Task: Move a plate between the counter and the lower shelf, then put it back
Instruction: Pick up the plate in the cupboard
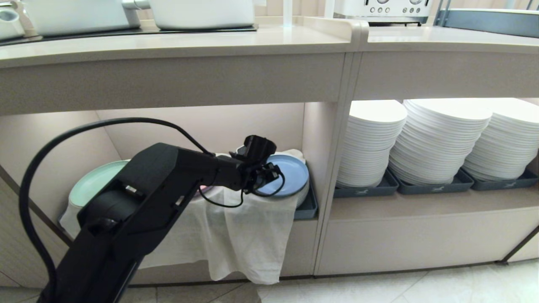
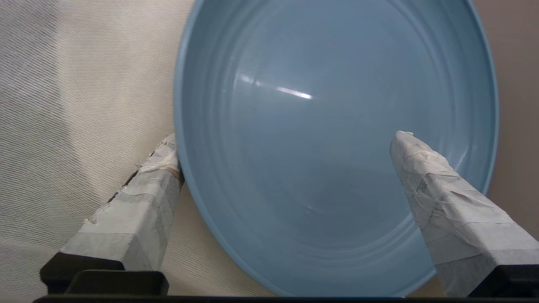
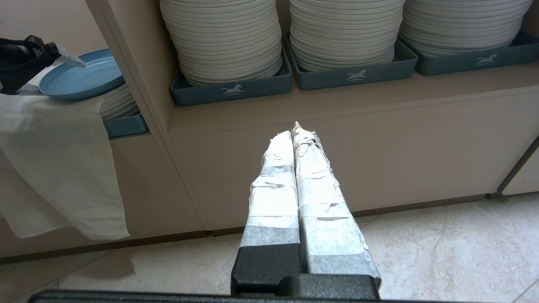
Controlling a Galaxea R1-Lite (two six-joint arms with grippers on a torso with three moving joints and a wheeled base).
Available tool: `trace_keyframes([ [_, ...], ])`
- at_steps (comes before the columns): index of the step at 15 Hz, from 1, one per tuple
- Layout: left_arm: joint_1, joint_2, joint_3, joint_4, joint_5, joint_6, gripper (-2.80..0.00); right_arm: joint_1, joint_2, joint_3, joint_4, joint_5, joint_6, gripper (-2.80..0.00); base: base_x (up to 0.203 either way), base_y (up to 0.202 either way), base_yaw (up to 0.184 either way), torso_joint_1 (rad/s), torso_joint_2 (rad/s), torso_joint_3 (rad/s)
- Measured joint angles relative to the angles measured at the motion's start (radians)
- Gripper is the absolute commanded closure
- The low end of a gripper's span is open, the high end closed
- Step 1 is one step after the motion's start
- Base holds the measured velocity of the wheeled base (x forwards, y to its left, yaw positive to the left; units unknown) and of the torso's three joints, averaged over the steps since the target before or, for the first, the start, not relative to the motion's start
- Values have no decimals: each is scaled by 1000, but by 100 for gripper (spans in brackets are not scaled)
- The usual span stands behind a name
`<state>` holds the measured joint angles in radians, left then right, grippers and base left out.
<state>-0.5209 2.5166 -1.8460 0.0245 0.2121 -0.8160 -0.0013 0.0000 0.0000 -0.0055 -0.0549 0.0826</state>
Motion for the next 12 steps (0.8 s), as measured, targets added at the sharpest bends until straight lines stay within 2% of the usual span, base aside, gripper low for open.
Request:
trace_keyframes([
  [12, -10, 16, -10, -2, 6, 0, -280, 0, 0, 0, 0, 0, 0, 0, 0, 0, 0, 0, 0, 0],
])
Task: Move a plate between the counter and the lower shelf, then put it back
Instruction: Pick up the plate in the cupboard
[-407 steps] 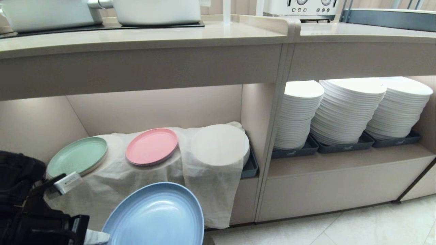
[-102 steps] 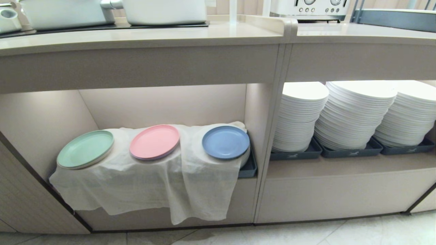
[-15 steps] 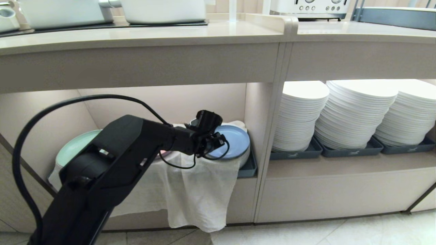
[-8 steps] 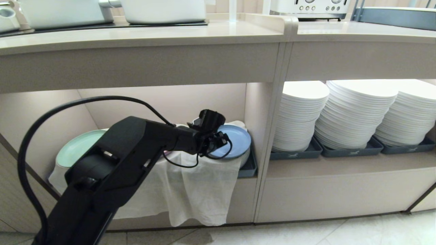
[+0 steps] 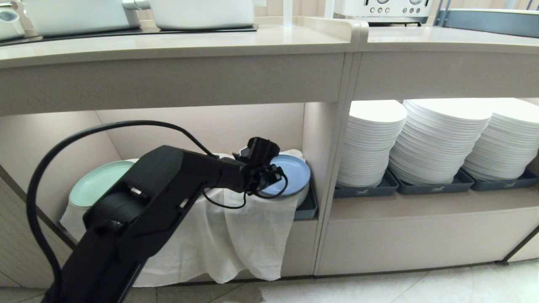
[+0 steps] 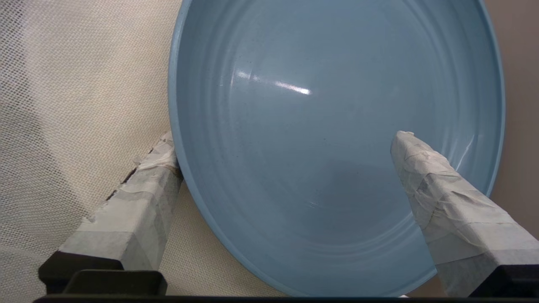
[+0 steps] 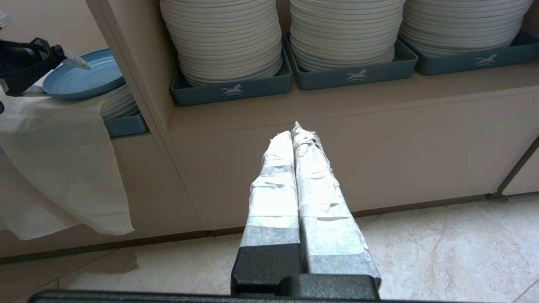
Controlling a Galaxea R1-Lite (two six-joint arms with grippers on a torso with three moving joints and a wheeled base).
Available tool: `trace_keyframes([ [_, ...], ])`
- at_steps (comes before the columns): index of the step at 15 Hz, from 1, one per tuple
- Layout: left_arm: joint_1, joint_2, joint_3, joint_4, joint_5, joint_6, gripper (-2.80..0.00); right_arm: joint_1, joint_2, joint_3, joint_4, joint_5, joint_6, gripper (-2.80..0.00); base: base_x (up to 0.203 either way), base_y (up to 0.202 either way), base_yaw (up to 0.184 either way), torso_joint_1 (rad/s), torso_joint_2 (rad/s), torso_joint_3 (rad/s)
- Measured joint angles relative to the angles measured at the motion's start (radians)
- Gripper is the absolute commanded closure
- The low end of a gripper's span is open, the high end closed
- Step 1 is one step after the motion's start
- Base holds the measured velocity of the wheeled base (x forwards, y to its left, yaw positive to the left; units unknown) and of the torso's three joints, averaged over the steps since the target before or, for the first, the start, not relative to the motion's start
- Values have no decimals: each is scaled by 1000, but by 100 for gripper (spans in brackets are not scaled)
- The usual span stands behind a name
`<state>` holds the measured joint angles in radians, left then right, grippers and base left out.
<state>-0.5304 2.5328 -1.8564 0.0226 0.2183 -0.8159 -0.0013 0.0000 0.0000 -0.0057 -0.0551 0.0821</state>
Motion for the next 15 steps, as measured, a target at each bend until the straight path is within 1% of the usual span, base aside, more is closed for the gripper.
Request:
trace_keyframes([
  [4, 2, 10, 0, -3, 25, 1, -280, 0, 0, 0, 0, 0, 0, 0, 0, 0, 0, 0, 0, 0],
  [15, 5, 25, 0, -2, 27, 1, -280, 0, 0, 0, 0, 0, 0, 0, 0, 0, 0, 0, 0, 0],
])
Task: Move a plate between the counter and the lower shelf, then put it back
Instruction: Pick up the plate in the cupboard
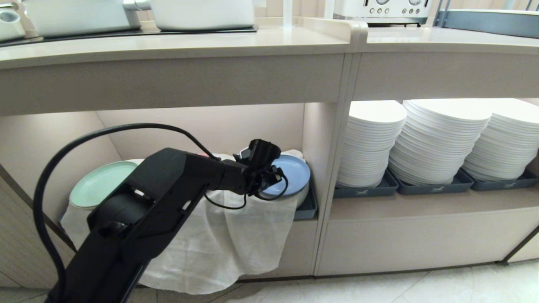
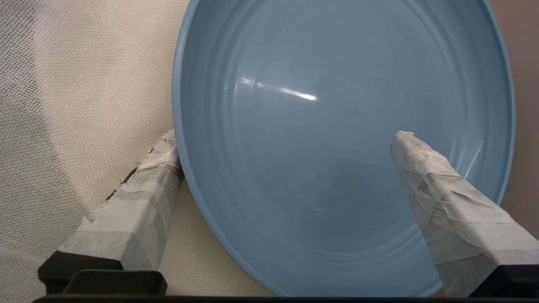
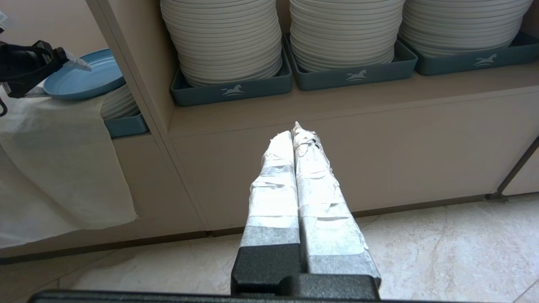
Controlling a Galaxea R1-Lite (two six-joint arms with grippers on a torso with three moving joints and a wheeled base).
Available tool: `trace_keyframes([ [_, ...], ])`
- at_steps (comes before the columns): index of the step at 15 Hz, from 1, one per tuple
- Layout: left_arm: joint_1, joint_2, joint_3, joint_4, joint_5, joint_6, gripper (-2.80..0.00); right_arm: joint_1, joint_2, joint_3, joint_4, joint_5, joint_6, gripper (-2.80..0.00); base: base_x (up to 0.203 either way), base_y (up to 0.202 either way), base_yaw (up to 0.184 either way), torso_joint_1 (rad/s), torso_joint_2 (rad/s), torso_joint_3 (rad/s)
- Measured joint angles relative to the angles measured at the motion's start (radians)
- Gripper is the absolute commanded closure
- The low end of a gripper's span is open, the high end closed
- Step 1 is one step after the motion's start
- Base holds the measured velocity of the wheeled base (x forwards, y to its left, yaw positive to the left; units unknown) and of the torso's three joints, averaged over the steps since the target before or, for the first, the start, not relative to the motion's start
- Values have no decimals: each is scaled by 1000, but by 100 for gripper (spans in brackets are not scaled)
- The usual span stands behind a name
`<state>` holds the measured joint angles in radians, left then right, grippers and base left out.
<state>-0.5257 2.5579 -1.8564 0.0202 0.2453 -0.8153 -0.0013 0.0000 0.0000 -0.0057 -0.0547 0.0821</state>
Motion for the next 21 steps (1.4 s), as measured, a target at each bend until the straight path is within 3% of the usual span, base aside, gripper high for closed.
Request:
trace_keyframes([
  [9, 10, 13, 0, 0, 1, 0, -280, 0, 0, 0, 0, 0, 0, 0, 0, 0, 0, 0, 0, 0],
  [10, 10, 14, 0, 1, 1, 0, 0, 0, 0, 0, 0, 0, 0, 0, 0, 0, 0, 0, 0, 0],
  [21, 8, 25, 0, 3, 1, -4, 0, 0, 0, 0, 0, 0, 0, 0, 0, 0, 0, 0, 0, 0],
])
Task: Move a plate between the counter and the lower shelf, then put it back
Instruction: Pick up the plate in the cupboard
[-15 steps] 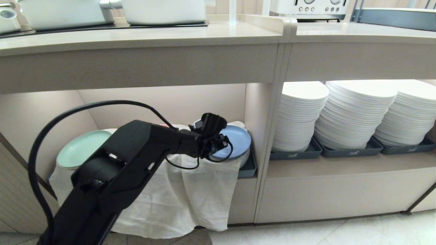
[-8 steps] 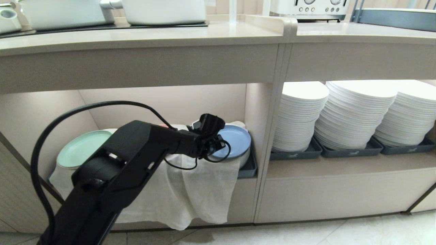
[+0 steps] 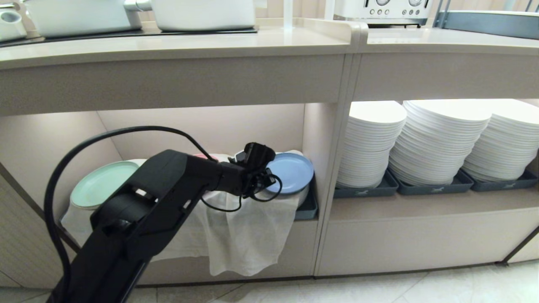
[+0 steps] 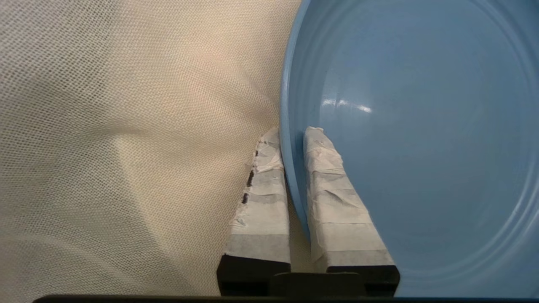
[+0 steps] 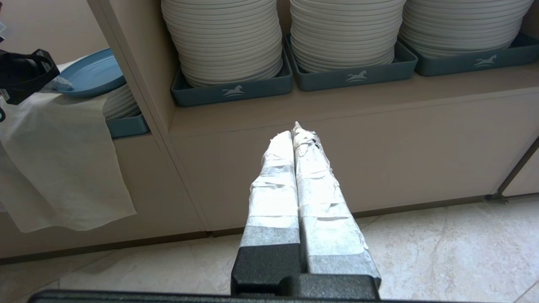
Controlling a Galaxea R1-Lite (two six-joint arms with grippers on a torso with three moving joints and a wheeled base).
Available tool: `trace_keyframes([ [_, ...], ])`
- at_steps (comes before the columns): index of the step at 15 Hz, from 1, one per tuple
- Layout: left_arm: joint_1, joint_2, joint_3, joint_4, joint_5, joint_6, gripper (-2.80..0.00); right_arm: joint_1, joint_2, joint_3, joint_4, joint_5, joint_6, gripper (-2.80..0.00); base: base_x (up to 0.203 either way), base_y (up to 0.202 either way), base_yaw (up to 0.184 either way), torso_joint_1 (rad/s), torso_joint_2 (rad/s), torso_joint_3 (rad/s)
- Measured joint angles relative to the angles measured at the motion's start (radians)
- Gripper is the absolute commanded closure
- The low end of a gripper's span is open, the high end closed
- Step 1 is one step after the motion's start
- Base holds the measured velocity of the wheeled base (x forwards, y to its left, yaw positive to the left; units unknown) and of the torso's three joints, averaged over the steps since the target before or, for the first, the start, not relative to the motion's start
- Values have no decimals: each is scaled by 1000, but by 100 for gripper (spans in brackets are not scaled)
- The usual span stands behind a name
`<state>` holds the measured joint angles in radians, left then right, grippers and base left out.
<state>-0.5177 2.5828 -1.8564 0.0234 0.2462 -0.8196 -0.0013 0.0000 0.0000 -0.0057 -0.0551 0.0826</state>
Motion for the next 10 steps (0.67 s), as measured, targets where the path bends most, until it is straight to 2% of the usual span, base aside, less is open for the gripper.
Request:
trace_keyframes([
  [10, 4, -14, 10, 4, -3, 0, 0, 0, 0, 0, 0, 0, 0, 0, 0, 0, 0, 0, 0, 0],
])
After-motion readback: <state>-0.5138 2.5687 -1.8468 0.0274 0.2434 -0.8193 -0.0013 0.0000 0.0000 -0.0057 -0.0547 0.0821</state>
